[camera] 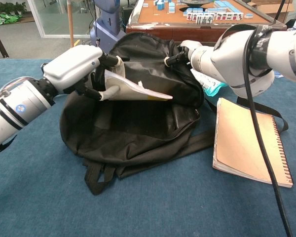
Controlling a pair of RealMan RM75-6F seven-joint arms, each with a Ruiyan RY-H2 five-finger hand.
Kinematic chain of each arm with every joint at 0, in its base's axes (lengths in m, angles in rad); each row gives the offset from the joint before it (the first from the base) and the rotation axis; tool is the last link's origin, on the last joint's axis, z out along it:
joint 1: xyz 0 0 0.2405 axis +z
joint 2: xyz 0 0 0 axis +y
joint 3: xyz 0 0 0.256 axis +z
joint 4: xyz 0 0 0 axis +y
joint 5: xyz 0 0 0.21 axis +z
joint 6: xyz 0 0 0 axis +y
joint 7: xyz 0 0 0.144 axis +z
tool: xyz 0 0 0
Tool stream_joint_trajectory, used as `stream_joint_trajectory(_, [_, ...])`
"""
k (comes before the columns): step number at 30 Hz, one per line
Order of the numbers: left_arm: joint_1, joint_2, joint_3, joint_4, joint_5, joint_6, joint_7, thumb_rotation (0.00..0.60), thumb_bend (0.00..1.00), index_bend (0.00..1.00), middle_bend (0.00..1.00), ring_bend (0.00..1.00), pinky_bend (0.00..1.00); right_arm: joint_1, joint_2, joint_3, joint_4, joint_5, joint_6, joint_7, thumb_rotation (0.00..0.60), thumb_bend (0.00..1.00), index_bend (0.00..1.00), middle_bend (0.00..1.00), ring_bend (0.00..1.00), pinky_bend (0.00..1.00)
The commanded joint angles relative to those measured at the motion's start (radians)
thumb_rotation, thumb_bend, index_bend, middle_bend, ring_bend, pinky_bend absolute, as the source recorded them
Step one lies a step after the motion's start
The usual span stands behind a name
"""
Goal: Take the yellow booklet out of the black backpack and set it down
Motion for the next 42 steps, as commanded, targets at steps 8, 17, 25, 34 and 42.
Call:
stream_joint_trajectory(8, [0.117,0.249,-0.038,-0.321,-0.032,0.123,0.026,0.600,0.58,0.73,0.75,0.65,0.61,-0.099,0.073,-0.061,-0.175,-0.101,0.021,0.076,0.600,0.46,0.63,0.41,0.34,0.50])
stream_joint_trajectory(17, [0.199,0.414,-0.087,-0.463,-0.086,0.171,0.021,0.600,0.58,0.73,0.75,0.65,0.61,-0.216,0.185,-0.155,-0.446,-0.297,0.028,0.158,0.600,0.35,0.51,0.37,0.31,0.45])
stream_joint_trajectory(25, [0.241,0.520,-0.148,-0.548,-0.106,0.227,0.041,0.600,0.58,0.73,0.75,0.65,0.61,-0.293,0.288,-0.256,-0.669,-0.463,0.044,0.193,0.600,0.29,0.24,0.27,0.21,0.31])
stream_joint_trajectory(34, [0.242,0.533,-0.158,-0.529,-0.123,0.168,0.127,0.600,0.58,0.73,0.75,0.65,0.61,-0.342,0.453,-0.368,-0.884,-0.633,0.008,0.210,0.600,0.26,0.03,0.15,0.09,0.17])
stream_joint_trajectory(42, [0.197,0.443,-0.151,-0.403,-0.146,0.059,0.196,0.600,0.58,0.73,0.75,0.65,0.61,-0.403,0.573,-0.410,-1.021,-0.733,0.088,0.268,0.600,0.26,0.02,0.15,0.09,0.17])
